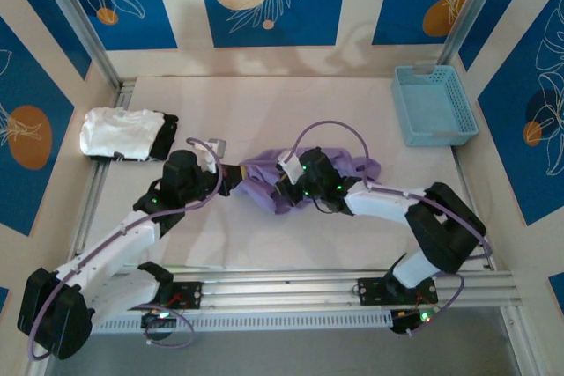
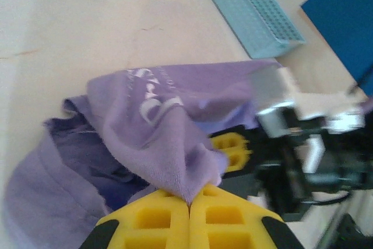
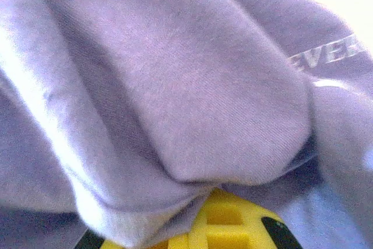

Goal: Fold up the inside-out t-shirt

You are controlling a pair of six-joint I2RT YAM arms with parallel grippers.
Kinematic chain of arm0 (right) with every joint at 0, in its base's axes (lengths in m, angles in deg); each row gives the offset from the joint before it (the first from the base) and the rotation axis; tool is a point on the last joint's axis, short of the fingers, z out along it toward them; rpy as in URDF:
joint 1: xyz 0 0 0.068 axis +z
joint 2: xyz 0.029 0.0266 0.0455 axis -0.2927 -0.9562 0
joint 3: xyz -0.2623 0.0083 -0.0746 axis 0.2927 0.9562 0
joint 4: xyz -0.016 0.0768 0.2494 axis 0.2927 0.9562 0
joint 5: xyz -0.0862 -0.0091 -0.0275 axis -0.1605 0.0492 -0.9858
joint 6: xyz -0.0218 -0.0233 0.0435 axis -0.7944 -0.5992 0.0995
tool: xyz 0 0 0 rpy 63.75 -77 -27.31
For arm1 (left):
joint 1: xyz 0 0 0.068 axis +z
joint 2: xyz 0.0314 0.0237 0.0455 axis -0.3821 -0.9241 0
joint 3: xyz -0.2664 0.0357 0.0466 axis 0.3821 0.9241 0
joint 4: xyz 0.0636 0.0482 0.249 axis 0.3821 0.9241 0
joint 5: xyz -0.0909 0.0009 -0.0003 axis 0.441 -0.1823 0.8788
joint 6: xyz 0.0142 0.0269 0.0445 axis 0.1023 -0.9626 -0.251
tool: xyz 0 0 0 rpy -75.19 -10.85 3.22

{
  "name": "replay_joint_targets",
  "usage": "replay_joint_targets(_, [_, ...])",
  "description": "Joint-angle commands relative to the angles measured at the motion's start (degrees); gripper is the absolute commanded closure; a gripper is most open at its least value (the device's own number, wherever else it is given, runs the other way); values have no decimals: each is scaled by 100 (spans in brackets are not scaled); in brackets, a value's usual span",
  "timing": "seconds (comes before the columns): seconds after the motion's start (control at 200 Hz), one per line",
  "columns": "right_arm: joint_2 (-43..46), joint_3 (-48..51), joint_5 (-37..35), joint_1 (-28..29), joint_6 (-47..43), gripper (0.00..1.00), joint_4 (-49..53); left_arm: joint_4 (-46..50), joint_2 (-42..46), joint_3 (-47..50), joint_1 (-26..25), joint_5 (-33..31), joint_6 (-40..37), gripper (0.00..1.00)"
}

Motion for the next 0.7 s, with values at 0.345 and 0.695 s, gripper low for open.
replay_joint_targets(0.345, [2143,-1532,2847,-884,-403,100,3611,372,-457,-639,90,-2050,-656,100])
replay_joint_targets(0.695, [282,-2212,4309,-1313,886,100,3310,864,-1729,-1191,61,-3106,-1282,74])
